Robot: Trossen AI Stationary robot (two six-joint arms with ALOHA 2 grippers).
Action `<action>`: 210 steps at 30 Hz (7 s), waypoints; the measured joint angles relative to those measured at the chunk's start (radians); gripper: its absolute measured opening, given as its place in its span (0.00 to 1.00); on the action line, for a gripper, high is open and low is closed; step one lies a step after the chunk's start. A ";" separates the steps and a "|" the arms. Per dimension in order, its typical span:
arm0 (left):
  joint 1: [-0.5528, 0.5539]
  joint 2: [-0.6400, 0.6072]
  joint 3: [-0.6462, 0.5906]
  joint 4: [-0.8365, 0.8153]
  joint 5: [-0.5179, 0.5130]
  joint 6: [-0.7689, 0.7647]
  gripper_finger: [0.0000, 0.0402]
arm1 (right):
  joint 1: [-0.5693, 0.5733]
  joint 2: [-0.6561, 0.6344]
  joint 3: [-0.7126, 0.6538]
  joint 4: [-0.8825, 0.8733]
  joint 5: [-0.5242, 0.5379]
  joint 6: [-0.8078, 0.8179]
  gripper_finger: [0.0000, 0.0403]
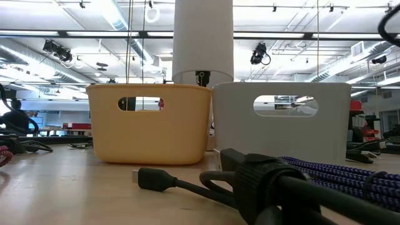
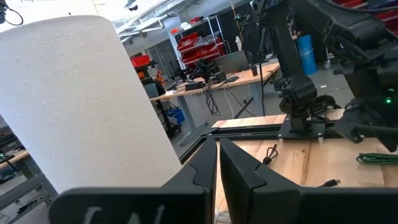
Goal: Pick & Place USB Port
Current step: Put the green and black charger cable into the gray bin, then put the black charger cable into the yellow bin
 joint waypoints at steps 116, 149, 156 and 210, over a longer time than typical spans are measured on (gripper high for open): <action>-0.011 0.000 0.000 0.000 -0.001 -0.008 0.06 | -0.468 0.027 0.300 -0.248 0.705 -0.790 0.29; -0.011 0.000 0.000 0.000 -0.001 -0.003 0.06 | -0.941 0.024 -0.031 -0.293 0.497 -1.116 0.71; -0.011 0.000 0.000 0.000 -0.001 -0.002 0.06 | -0.939 0.020 -0.072 -0.221 0.476 -1.117 0.60; 0.007 0.000 0.013 0.037 0.659 -0.251 0.16 | -0.279 0.092 0.496 0.809 0.629 -1.660 0.02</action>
